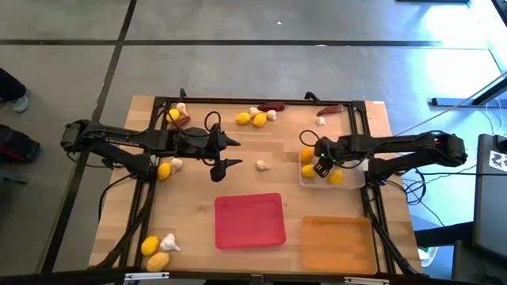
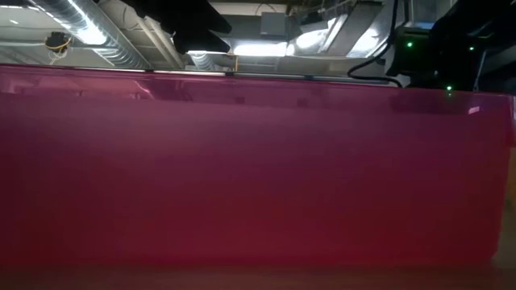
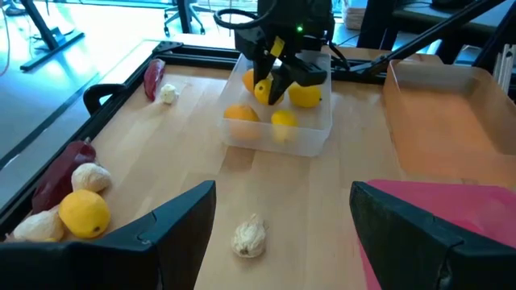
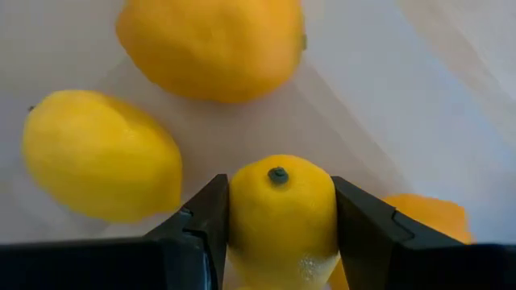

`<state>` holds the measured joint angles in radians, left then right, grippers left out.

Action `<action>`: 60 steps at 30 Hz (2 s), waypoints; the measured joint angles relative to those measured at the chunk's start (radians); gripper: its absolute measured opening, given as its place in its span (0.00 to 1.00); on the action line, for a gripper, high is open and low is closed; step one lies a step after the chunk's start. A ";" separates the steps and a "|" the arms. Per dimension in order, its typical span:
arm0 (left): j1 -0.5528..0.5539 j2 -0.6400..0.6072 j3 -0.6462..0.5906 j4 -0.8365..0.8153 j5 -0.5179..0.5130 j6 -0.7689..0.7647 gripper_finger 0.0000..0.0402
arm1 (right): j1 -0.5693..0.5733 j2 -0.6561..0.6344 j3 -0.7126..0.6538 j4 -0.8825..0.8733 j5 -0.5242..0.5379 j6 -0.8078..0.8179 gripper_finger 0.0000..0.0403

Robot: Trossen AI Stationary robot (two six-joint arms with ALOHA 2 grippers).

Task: Sort produce into baskets
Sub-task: Put the yellow lemon into the transparent bin

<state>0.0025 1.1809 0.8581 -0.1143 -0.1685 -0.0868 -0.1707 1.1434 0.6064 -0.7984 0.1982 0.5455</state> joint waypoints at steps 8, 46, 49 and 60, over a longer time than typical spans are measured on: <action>0.000 0.000 0.000 -0.001 0.000 -0.001 0.71 | 0.000 0.045 0.000 0.011 0.019 -0.001 0.41; 0.000 -0.120 -0.001 -0.106 -0.234 0.035 0.71 | 0.094 -0.085 0.216 0.273 0.055 -0.175 0.70; 0.011 -0.115 -0.001 -0.151 -0.288 0.024 0.71 | 0.131 -0.085 0.216 0.365 0.055 -0.206 0.70; 0.148 0.010 -0.001 -0.183 -0.313 -0.013 0.71 | 0.193 -0.061 0.216 0.452 0.070 -0.249 0.70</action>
<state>0.1503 1.1910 0.8574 -0.2969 -0.4819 -0.0995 0.0219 1.0824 0.8222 -0.3465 0.2685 0.2966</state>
